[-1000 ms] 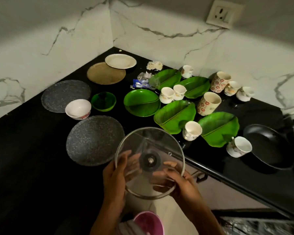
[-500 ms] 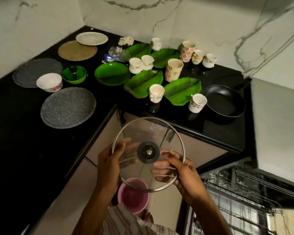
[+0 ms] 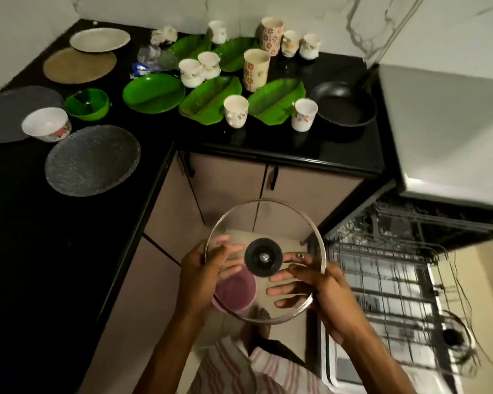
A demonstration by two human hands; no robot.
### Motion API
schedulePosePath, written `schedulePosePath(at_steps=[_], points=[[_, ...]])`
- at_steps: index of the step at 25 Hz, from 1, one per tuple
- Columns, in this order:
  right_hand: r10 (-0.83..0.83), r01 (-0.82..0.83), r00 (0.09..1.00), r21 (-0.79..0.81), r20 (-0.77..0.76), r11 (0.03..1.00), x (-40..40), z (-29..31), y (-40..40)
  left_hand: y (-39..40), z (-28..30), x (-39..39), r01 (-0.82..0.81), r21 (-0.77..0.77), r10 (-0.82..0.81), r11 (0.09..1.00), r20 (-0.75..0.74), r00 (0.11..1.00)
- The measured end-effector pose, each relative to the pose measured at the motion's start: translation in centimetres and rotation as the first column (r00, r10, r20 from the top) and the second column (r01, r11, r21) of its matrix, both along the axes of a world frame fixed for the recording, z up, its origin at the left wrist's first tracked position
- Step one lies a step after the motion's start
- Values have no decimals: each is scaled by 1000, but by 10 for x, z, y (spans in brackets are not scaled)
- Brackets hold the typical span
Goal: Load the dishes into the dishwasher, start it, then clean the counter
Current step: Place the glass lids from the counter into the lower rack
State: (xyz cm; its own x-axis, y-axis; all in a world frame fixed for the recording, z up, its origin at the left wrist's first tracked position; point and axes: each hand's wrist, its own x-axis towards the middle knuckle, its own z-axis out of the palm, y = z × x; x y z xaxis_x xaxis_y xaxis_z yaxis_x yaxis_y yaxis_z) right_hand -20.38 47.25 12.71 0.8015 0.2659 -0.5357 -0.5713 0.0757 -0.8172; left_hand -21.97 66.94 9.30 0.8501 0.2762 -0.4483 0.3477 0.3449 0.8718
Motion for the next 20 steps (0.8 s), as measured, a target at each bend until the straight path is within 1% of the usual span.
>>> schedulePosePath(at_steps=[5, 8, 10, 12, 15, 18, 20], points=[[-155, 152, 986, -52, -62, 987, -58, -3, -4, -16, -21, -34, 15, -37, -18, 999, -90, 996], [-248, 242, 966, -82, -68, 967, -84, -5, -21, -36, -27, -48, 110, 5, -109, 994, -101, 989], [-292, 286, 954, -96, -63, 954, -97, -5, -33, -50, -25, -54, 175, 74, -169, 982, -81, 982], [-324, 316, 945, -113, -52, 942, -108, -3, -47, -66, -24, -57, 271, 208, -258, 940, -91, 962], [-371, 362, 928, -144, -38, 921, -126, -5, -74, -97, -28, -64, 411, 371, -375, 833, -168, 912], [-392, 381, 920, -175, -30, 908, -145, -8, -108, -134, -35, -76, 481, 441, -439, 758, -201, 876], [-386, 372, 922, -213, -26, 904, -159, -11, -132, -163, -40, -90, 528, 446, -478, 722, -229, 848]])
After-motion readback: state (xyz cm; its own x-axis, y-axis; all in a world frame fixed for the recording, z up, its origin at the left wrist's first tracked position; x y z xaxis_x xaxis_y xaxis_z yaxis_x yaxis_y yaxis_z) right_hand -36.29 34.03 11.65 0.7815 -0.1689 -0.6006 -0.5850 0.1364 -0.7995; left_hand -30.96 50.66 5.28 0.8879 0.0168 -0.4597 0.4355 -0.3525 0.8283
